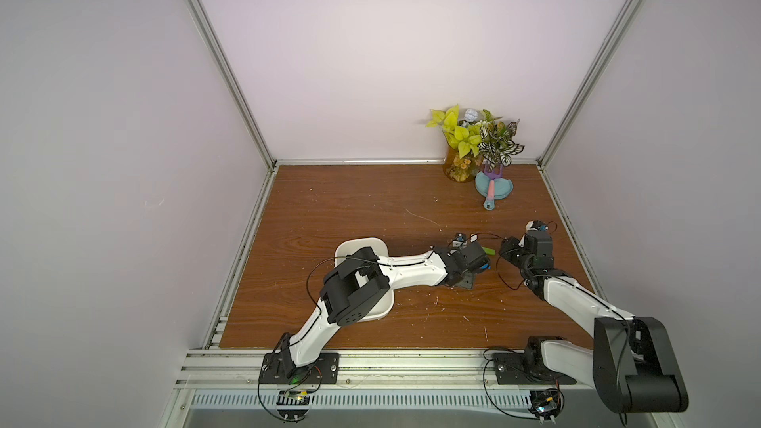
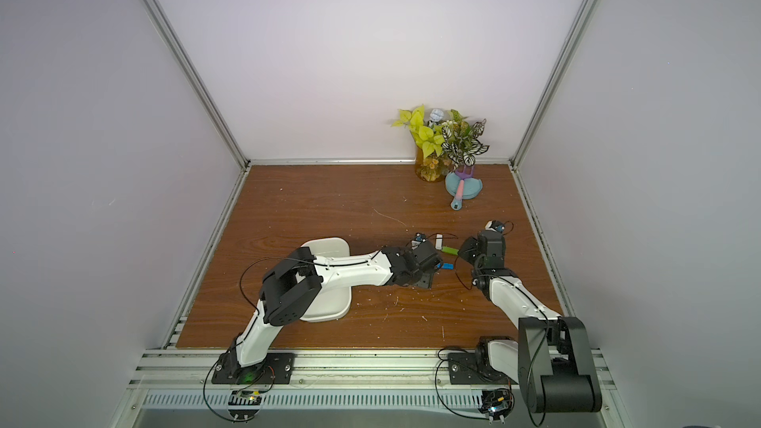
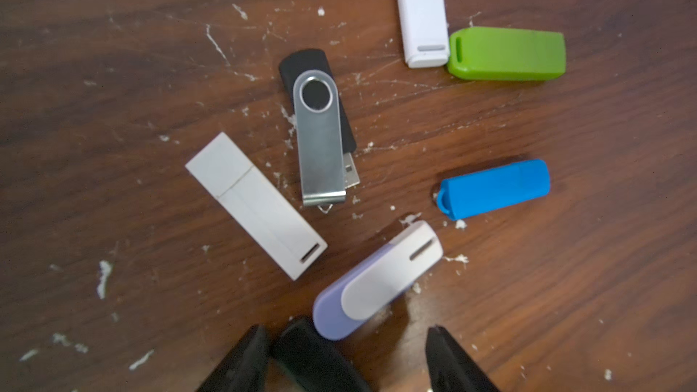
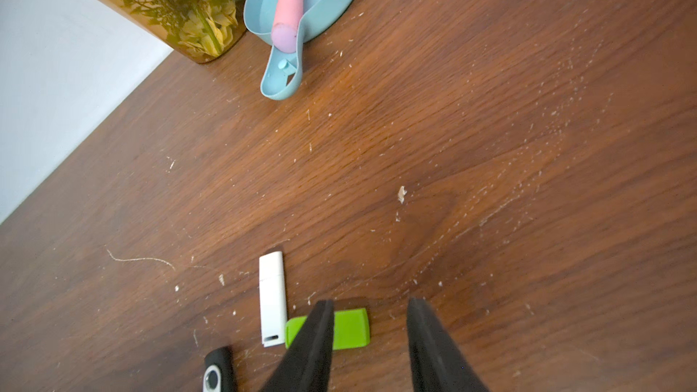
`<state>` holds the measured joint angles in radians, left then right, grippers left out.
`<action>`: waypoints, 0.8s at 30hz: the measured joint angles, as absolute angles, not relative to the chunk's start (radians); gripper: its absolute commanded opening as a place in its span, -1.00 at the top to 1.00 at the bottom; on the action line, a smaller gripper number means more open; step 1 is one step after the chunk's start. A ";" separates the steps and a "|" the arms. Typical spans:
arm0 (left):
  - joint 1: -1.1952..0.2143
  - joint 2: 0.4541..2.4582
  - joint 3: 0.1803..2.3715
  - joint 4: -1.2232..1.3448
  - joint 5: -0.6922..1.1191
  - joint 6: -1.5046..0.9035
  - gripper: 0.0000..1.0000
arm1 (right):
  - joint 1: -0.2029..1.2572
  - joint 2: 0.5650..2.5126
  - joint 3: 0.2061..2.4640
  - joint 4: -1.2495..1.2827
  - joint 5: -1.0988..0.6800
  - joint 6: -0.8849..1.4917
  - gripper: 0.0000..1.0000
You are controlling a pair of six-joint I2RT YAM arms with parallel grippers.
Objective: Put the usb flash drive into the storage box
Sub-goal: Pick up the USB flash from the center of the board.
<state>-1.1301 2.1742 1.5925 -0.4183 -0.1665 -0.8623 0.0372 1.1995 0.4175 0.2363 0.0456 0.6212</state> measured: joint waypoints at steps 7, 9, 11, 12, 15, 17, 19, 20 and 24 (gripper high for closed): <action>-1.150 2.178 1.589 -0.442 -0.212 -0.834 -0.12 | 0.037 1.200 0.418 0.237 0.026 0.621 0.24; -1.156 2.178 1.585 -0.446 -0.226 -0.830 -0.09 | 0.037 1.200 0.418 0.239 0.019 0.621 0.23; -1.163 2.178 1.583 -0.452 -0.241 -0.825 -0.06 | 0.037 1.200 0.418 0.241 0.017 0.621 0.23; -1.166 2.178 1.580 -0.454 -0.249 -0.822 0.00 | 0.037 1.200 0.417 0.241 0.016 0.621 0.23; -1.172 2.176 1.572 -0.460 -0.272 -0.813 0.25 | 0.037 1.200 0.417 0.242 0.011 0.621 0.23; -1.173 2.176 1.569 -0.467 -0.280 -0.806 0.26 | 0.037 1.200 0.417 0.243 0.005 0.620 0.23; -1.173 2.175 1.567 -0.468 -0.284 -0.803 0.29 | 0.037 1.200 0.417 0.243 -0.005 0.620 0.23; -1.174 2.175 1.567 -0.468 -0.286 -0.803 0.30 | 0.037 1.200 0.417 0.243 -0.006 0.620 0.23; -1.174 2.172 1.561 -0.472 -0.297 -0.799 0.52 | 0.037 1.200 0.414 0.244 -0.007 0.620 0.23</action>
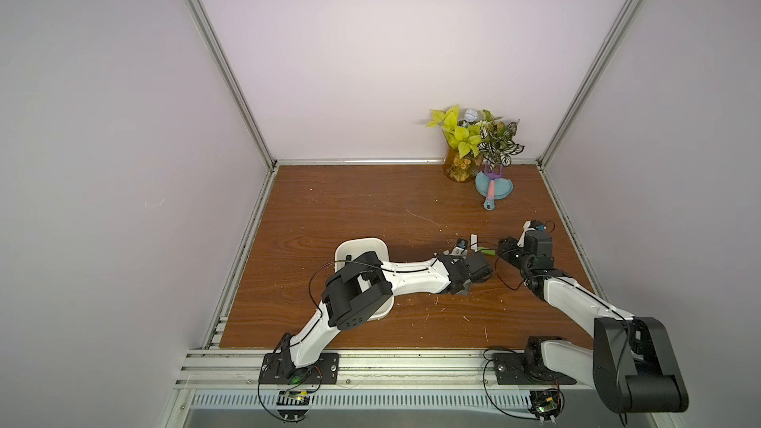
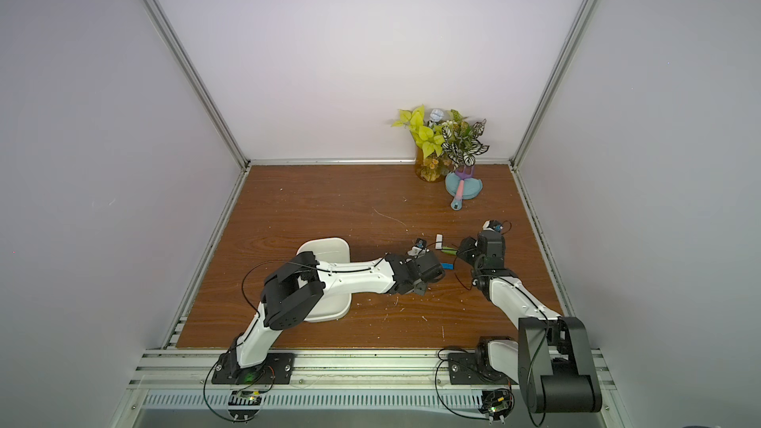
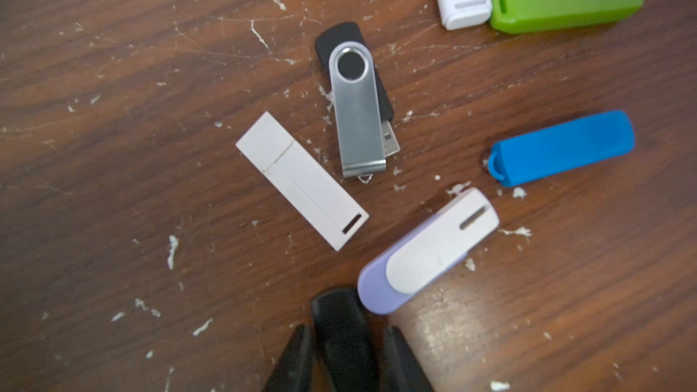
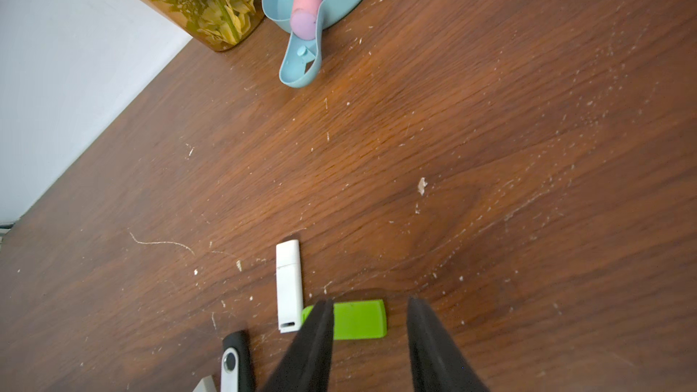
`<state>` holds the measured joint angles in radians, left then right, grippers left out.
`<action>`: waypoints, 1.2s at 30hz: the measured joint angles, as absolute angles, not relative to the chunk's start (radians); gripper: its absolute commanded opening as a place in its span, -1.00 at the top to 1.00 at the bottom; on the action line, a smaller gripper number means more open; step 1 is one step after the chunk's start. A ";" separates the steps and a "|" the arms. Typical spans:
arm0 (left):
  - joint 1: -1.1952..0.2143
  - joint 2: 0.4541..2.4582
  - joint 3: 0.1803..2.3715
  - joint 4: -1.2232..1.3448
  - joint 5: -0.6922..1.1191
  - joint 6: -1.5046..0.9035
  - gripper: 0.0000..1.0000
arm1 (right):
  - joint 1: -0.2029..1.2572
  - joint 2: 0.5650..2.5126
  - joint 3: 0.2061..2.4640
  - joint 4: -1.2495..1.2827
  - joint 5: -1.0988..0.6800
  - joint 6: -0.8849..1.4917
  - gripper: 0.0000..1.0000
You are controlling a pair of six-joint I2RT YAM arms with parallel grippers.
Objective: Put the usb flash drive into the storage box
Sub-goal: Pick up the USB flash from the center of the board.
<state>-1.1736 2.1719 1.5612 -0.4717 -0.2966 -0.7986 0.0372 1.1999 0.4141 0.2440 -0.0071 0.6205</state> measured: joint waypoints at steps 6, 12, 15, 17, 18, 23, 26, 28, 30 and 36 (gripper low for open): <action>-1.174 2.159 1.543 -0.472 -0.301 -0.794 0.69 | 0.037 1.201 0.412 0.244 -0.017 0.620 0.23; -1.176 2.140 1.534 -0.504 -0.311 -0.794 0.77 | 0.037 1.206 0.412 0.244 -0.033 0.620 0.23; -1.177 2.115 1.518 -0.551 -0.319 -0.793 0.78 | 0.037 1.206 0.412 0.246 -0.033 0.620 0.23; -1.177 2.091 1.515 -0.573 -0.327 -0.789 0.79 | 0.037 1.206 0.412 0.247 -0.033 0.620 0.23; -1.177 2.074 1.512 -0.580 -0.332 -0.785 0.79 | 0.037 1.206 0.412 0.247 -0.033 0.620 0.23; -1.174 1.904 1.452 -0.585 -0.377 -0.781 0.82 | 0.037 1.213 0.412 0.252 -0.034 0.620 0.23; -1.154 1.743 1.355 -0.584 -0.395 -0.782 0.79 | 0.037 1.219 0.411 0.252 -0.036 0.621 0.23; -1.124 1.623 1.263 -0.581 -0.412 -0.788 0.76 | 0.037 1.220 0.411 0.253 -0.037 0.621 0.23; -1.076 1.502 1.153 -0.588 -0.433 -0.796 0.74 | 0.037 1.221 0.411 0.258 -0.041 0.621 0.23; -0.928 1.277 0.870 -0.641 -0.461 -0.824 0.71 | 0.038 1.246 0.411 0.269 -0.062 0.621 0.23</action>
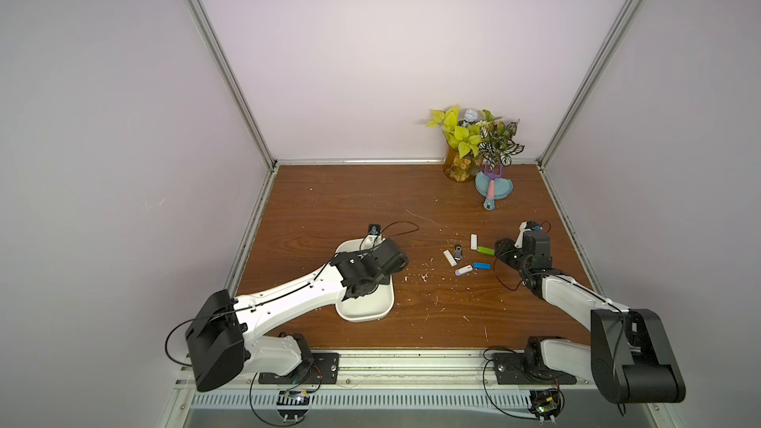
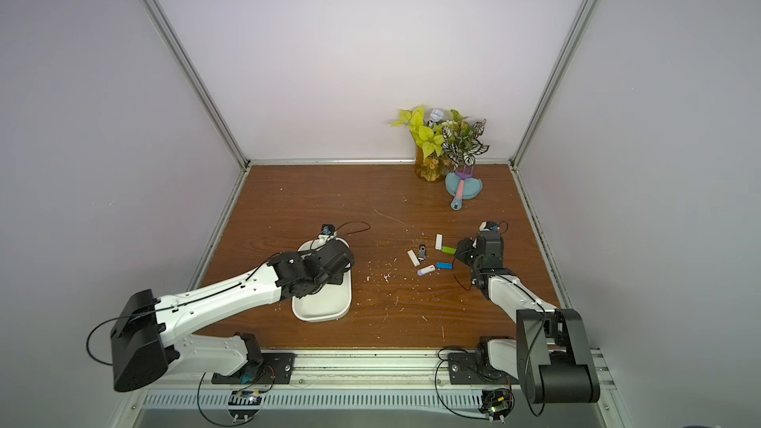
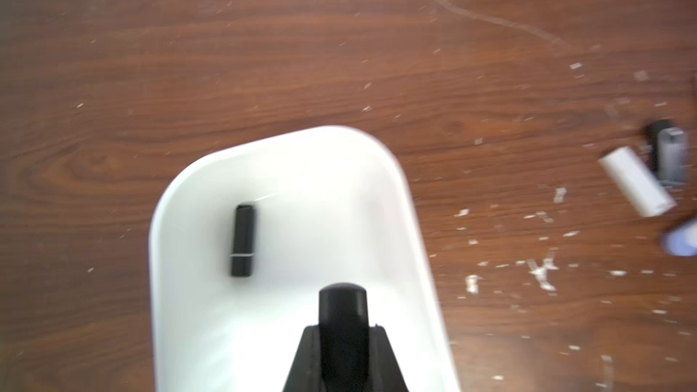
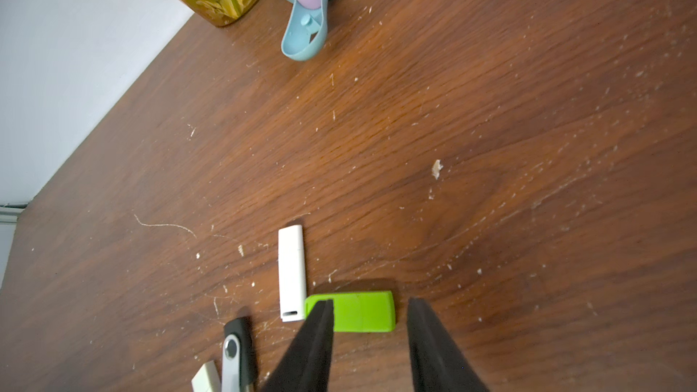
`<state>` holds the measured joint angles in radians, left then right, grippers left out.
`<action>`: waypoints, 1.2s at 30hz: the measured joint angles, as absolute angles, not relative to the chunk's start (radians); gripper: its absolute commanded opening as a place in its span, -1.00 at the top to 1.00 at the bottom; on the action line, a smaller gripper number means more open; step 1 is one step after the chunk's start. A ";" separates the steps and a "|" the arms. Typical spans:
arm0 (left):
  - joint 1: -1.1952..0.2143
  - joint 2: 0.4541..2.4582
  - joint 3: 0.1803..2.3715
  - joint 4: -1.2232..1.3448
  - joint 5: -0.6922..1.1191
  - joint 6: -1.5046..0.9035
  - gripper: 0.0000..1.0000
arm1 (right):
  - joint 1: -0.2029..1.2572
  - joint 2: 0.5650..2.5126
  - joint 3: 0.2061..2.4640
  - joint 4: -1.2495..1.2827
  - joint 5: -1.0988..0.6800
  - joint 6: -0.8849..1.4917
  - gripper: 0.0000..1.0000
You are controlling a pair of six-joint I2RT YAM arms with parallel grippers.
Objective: Put the usb flash drive into the storage box
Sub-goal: Pick up the USB flash from the center of the board, then place the USB flash in the storage box.
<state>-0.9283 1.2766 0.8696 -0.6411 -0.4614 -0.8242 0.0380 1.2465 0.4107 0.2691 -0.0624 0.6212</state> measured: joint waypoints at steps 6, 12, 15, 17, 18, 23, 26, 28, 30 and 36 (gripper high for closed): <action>-0.883 1.347 0.769 -0.667 -0.478 -0.859 0.72 | 0.043 1.261 0.411 0.278 -0.070 0.621 0.23; -0.883 1.537 0.768 -0.661 -0.508 -0.898 0.74 | 0.052 1.267 0.411 0.281 -0.070 0.621 0.23; -0.883 1.579 0.768 -0.661 -0.536 -0.914 0.73 | 0.056 1.267 0.411 0.281 -0.070 0.621 0.23; -0.883 1.579 0.768 -0.661 -0.547 -0.920 0.71 | 0.058 1.267 0.411 0.281 -0.071 0.621 0.22; -0.883 1.579 0.768 -0.661 -0.550 -0.922 0.69 | 0.058 1.267 0.411 0.281 -0.076 0.621 0.22; -0.883 1.579 0.767 -0.662 -0.554 -0.928 0.50 | 0.060 1.267 0.411 0.281 -0.083 0.620 0.20; -0.883 1.571 0.767 -0.663 -0.554 -0.929 0.31 | 0.064 1.267 0.411 0.280 -0.085 0.620 0.14; -0.883 1.552 0.767 -0.662 -0.544 -0.923 0.23 | 0.067 1.267 0.411 0.279 -0.086 0.619 0.13; -0.883 1.518 0.769 -0.663 -0.521 -0.907 0.14 | 0.072 1.268 0.411 0.274 -0.086 0.616 0.13; -0.882 1.347 0.839 -0.669 -0.424 -0.834 0.06 | 0.111 1.267 0.438 0.233 -0.094 0.593 0.12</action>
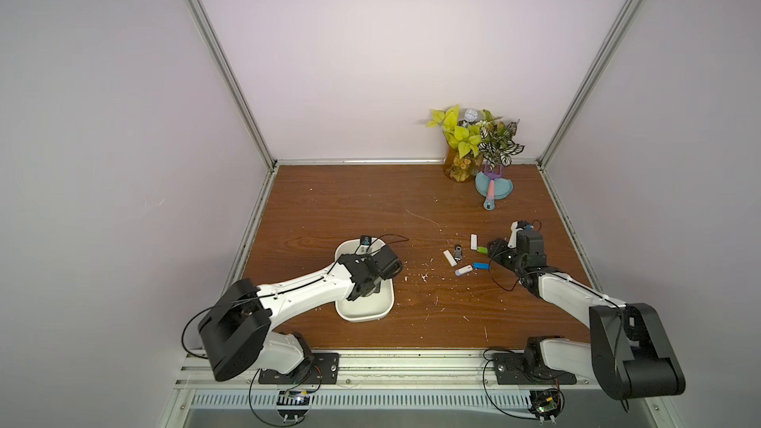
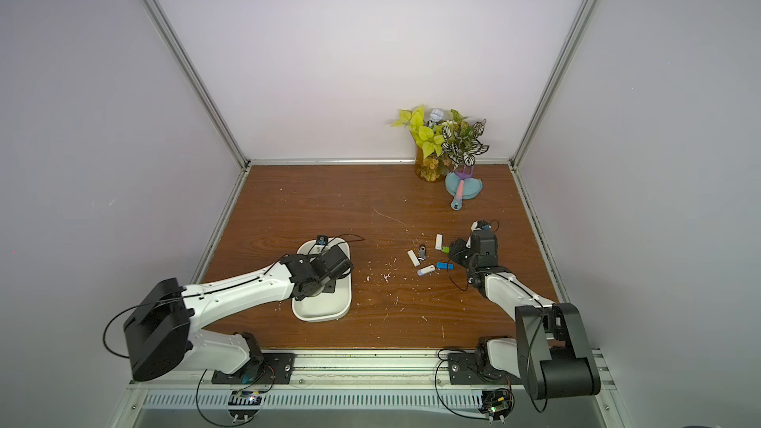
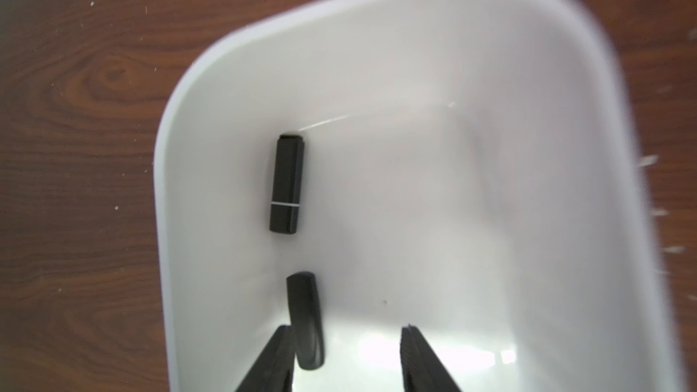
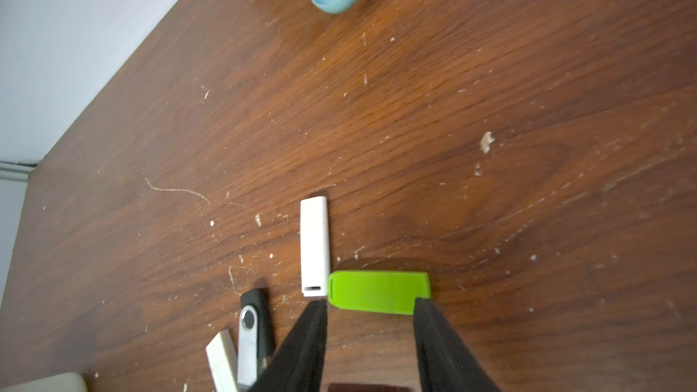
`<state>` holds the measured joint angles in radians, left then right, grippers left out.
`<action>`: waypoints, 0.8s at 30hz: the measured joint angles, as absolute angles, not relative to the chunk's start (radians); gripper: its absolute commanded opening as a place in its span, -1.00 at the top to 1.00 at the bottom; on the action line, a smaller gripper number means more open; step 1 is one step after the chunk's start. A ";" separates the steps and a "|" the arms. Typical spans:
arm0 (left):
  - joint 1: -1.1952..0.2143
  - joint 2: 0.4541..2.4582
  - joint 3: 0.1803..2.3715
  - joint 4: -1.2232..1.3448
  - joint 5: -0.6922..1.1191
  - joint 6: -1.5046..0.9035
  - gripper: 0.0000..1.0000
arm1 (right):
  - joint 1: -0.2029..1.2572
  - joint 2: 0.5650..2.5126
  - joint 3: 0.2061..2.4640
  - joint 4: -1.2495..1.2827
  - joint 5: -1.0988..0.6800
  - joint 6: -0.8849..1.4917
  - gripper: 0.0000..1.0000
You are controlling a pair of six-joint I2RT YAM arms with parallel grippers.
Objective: Put the usb flash drive into the storage box
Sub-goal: Place the USB flash in the storage box, then pick up the USB flash from the center of the board.
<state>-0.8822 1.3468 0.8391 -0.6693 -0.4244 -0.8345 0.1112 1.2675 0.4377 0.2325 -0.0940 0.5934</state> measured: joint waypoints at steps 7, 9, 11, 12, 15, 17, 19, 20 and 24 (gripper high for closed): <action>-0.882 1.106 0.876 -0.657 -0.343 -0.723 -0.01 | 0.275 1.253 0.533 0.112 -0.105 0.530 -0.04; -0.882 1.043 0.865 -0.656 -0.329 -0.698 -0.03 | 0.330 1.249 0.569 0.065 -0.083 0.521 -0.10; -0.882 0.993 0.849 -0.657 -0.316 -0.676 -0.03 | 0.366 1.243 0.580 0.030 -0.066 0.525 -0.15; -0.882 0.976 0.842 -0.657 -0.312 -0.670 -0.03 | 0.377 1.237 0.579 0.012 -0.054 0.530 -0.16; -0.882 0.941 0.828 -0.662 -0.294 -0.651 -0.02 | 0.406 1.212 0.554 -0.044 -0.015 0.560 -0.20; -0.882 0.929 0.823 -0.662 -0.289 -0.642 -0.02 | 0.432 1.190 0.536 -0.081 0.019 0.583 -0.19; -0.882 0.920 0.816 -0.661 -0.287 -0.636 -0.02 | 0.455 1.180 0.526 -0.104 0.038 0.595 -0.12; -0.882 0.917 0.812 -0.661 -0.284 -0.635 -0.02 | 0.466 1.180 0.526 -0.116 0.044 0.596 -0.09; -0.882 0.916 0.803 -0.659 -0.273 -0.630 -0.02 | 0.485 1.206 0.533 -0.150 0.049 0.566 -0.07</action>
<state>-0.8822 0.9161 0.8028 -0.6590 -0.2733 -0.6296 0.4847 1.2064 0.5335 -0.1501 0.0494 0.5655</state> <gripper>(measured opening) 0.512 0.534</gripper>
